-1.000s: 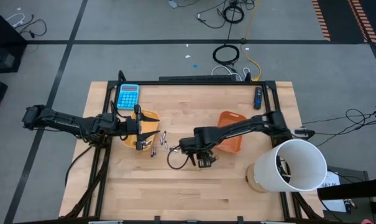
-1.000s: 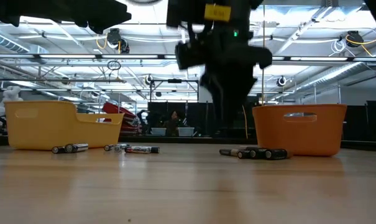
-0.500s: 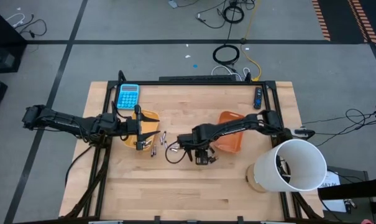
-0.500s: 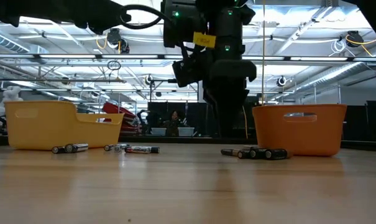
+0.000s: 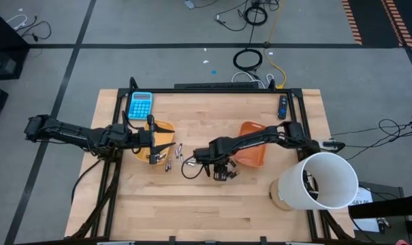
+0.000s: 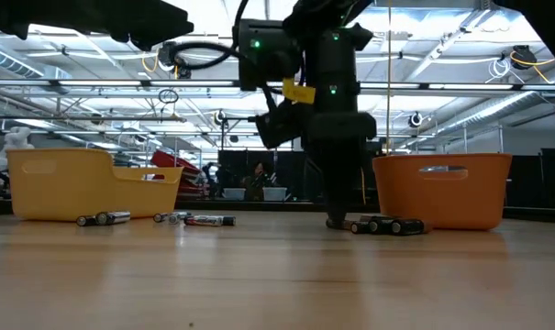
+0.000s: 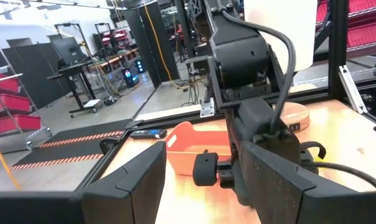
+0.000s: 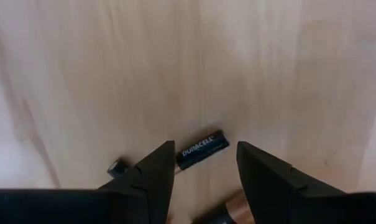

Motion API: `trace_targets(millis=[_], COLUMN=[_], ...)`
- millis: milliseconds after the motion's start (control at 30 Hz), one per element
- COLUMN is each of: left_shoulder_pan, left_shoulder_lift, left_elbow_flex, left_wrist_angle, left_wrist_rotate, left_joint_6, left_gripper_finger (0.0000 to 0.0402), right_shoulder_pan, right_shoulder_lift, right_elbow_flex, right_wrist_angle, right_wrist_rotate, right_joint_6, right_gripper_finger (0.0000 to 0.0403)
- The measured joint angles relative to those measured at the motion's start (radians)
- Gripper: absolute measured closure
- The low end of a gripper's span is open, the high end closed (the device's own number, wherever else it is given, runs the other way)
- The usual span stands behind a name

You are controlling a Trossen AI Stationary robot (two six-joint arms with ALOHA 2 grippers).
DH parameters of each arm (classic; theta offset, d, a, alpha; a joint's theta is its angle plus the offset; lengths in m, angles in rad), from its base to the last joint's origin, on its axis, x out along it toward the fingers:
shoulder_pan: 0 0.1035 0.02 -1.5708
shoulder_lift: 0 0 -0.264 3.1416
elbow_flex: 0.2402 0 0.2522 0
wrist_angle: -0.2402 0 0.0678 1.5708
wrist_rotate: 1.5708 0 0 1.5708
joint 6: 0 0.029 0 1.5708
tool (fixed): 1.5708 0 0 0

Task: Sort batteries
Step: Put the black battery into the orange bin

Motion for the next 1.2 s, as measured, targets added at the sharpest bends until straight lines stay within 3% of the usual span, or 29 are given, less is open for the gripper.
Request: trace_targets(millis=[333, 467, 667, 967, 1100, 1200], left_shoulder_pan=[0.0, 0.0, 0.0, 0.0, 0.0, 0.0], left_shoulder_lift=[0.0, 0.0, 0.0, 0.0, 0.0, 0.0], left_elbow_flex=[0.0, 0.0, 0.0, 0.0, 0.0, 0.0], left_wrist_angle=[-0.005, -0.005, -0.005, -0.003, -0.001, -0.002], left_wrist_rotate=[-0.009, -0.009, -0.009, -0.01, -0.01, -0.01], left_joint_6=[-0.001, -0.001, -0.001, 0.0, 0.0, -0.001], left_gripper_finger=[0.0187, 0.0187, 0.0187, 0.0187, 0.0187, 0.0187], right_shoulder_pan=[0.0, 0.003, 0.002, 0.006, 0.009, 0.009], right_shoulder_lift=[0.021, 0.021, 0.021, 0.016, -0.024, -0.038], right_elbow_flex=[0.001, 0.001, 0.001, 0.057, 0.15, 0.207], right_wrist_angle=[0.006, 0.01, 0.014, -0.056, -0.141, -0.306], right_wrist_rotate=[-0.004, -0.004, -0.004, 0.008, 0.088, 0.227], right_joint_6=[-0.063, -0.096, -0.126, -0.154, -0.158, -0.138], right_gripper_finger=[0.0246, 0.0287, 0.0385, 0.0398, 0.0399, 0.04])
